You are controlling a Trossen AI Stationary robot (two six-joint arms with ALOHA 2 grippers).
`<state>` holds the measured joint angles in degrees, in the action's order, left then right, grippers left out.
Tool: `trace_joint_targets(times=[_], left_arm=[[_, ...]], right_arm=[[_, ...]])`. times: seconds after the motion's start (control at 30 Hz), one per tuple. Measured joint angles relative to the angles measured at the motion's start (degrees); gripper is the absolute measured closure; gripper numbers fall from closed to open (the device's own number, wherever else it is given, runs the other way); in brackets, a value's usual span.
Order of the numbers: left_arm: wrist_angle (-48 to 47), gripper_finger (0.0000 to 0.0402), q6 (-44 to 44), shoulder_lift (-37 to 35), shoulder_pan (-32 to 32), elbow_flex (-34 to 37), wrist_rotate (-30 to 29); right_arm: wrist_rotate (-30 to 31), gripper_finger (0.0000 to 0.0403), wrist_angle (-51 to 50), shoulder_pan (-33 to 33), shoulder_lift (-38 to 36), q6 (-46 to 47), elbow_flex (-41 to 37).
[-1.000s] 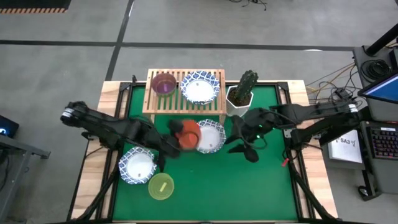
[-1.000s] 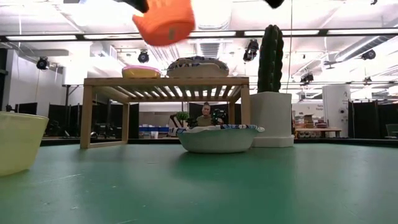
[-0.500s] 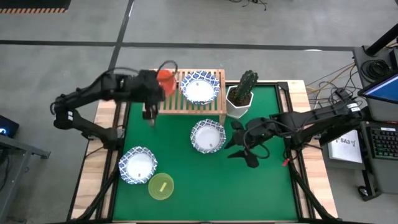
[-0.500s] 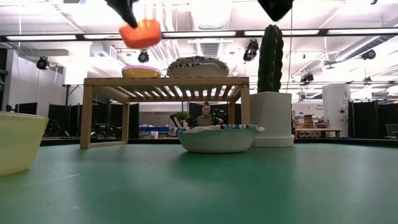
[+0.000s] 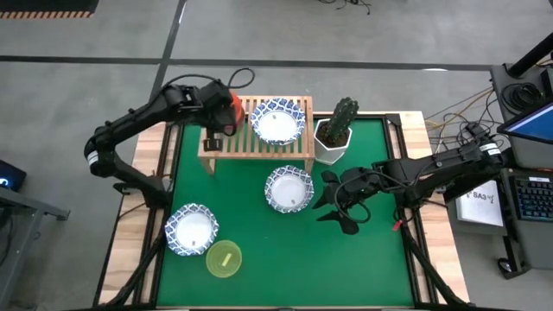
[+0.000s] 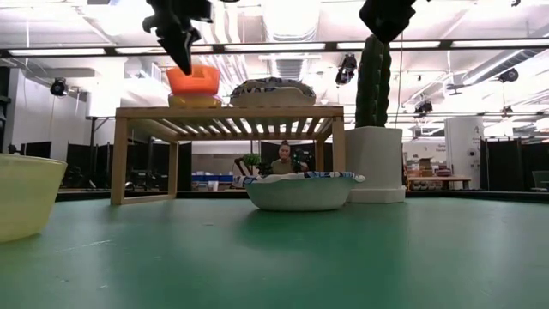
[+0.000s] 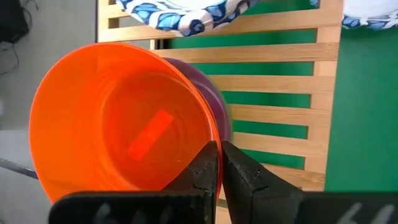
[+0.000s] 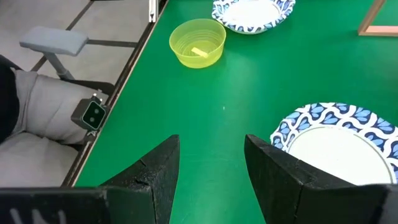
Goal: Place and stack bowls onto a shelf
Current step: Stack the orange bowl on top of the purple bowl on the shelf, then stack the right white patterned bowl on top of the white patterned bowls on the shelf
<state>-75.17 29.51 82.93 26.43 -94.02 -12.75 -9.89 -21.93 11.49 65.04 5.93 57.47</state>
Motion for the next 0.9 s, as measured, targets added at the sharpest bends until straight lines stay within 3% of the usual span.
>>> trace_joint_targets(times=[0.5,0.9], left_arm=[[-0.07,0.04,0.03,2.25,0.86,0.02,-0.26],[-0.03,0.033,-0.28,1.9,0.83,0.02,-0.39]], right_arm=[[-0.04,0.0232,0.02,0.0,-0.02,0.0,0.0],[-0.07,0.0232,0.44,0.0,-0.02,0.46,0.0]])
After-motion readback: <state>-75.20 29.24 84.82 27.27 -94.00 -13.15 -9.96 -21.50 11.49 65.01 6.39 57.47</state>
